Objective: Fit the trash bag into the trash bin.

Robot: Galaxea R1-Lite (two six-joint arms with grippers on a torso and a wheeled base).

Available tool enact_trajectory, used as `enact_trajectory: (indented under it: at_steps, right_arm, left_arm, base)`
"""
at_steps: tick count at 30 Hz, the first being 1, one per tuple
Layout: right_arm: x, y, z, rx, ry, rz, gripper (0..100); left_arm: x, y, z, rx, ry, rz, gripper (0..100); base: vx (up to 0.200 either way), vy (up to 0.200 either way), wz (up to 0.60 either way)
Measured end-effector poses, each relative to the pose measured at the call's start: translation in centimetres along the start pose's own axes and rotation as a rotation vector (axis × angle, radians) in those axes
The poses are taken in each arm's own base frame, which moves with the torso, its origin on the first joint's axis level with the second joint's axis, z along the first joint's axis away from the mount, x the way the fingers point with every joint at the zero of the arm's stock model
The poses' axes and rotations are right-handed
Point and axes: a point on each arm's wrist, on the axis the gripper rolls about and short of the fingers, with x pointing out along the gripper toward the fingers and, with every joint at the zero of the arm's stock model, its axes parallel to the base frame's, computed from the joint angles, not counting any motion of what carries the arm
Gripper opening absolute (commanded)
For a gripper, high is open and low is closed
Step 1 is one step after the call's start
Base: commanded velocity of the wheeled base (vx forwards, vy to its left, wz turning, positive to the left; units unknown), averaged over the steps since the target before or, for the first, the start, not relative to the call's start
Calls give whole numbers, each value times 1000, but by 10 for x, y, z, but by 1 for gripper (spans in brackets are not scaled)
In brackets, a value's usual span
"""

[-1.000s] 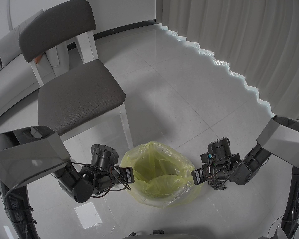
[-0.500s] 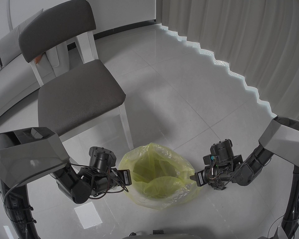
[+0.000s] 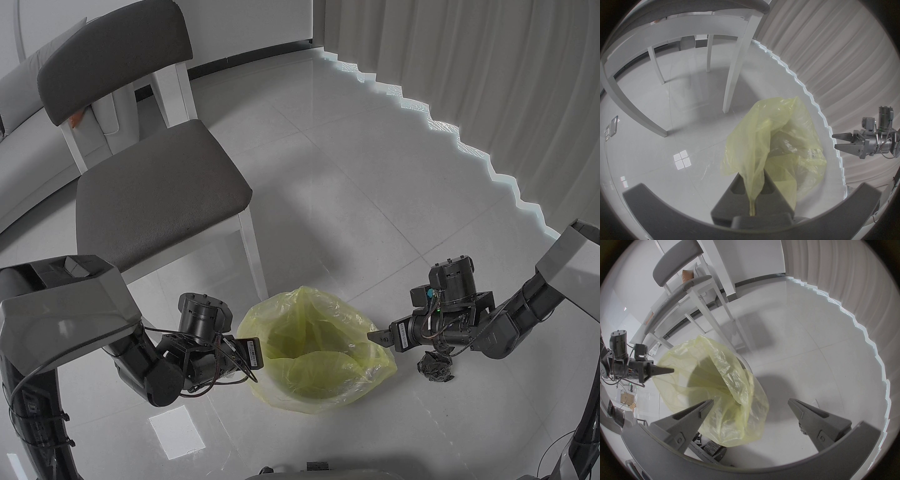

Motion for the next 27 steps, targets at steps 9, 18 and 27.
enact_trajectory:
  at_steps: [9, 18, 27]
  right_arm:
    - [7, 14, 7, -24, -23, 30, 100]
    - [29, 18, 20, -50, -51, 41, 100]
    - [60, 18, 31, -86, -48, 40, 100]
  left_arm:
    - [14, 4, 2, -6, -31, -3, 100]
    - [13, 4, -2, -3, -28, -5, 100]
    - [-2, 4, 1, -6, -46, 4, 100]
  base:
    - [0, 0, 0]
    - [0, 0, 0]
    - [0, 0, 0]
